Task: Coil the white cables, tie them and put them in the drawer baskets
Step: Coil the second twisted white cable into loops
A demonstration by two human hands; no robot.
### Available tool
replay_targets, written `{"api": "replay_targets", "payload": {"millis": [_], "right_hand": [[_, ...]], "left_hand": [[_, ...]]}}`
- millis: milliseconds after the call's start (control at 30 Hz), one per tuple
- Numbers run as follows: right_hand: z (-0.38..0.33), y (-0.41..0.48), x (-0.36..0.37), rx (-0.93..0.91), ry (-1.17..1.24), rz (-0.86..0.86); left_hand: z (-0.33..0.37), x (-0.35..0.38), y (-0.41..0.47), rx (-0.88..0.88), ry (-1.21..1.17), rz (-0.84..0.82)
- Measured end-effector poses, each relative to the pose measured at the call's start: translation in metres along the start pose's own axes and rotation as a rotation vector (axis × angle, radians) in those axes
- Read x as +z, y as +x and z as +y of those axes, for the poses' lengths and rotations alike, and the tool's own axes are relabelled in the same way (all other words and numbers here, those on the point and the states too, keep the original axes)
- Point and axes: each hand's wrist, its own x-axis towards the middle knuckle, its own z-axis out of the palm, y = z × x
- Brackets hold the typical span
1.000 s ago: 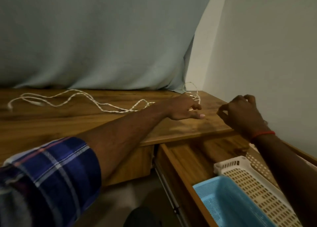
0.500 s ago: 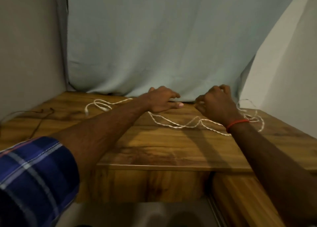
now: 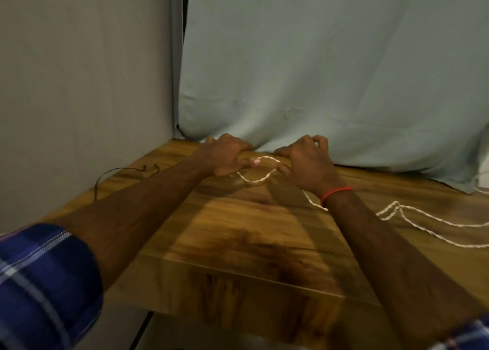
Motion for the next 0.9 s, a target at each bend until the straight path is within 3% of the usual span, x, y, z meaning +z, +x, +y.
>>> {"api": "replay_targets", "payload": {"millis": [133, 367, 600, 800, 900], "right_hand": [[-0.033, 0.015, 0.029, -0.022, 0.073, -0.056], [-0.055, 0.033, 0.077, -0.108, 0.063, -0.157], [-0.04, 0.037, 0.106, -0.072, 0.135, -0.233], [-0.029, 0.036, 0.11, -0.002, 0.24, -0.172], [-0.024, 0.033, 0.102, 0.064, 0.244, -0.128]], "left_hand": [[-0.024, 0.022, -0.013, -0.155, -0.032, 0.048], [-0.059, 0.063, -0.02, -0.425, 0.124, 0.123], [-0.07, 0.081, -0.006, -0.541, 0.044, 0.061], [-0.066, 0.067, 0.012, -0.663, -0.099, 0.023], [-0.062, 0.066, 0.015, -0.635, -0.046, 0.024]]}}
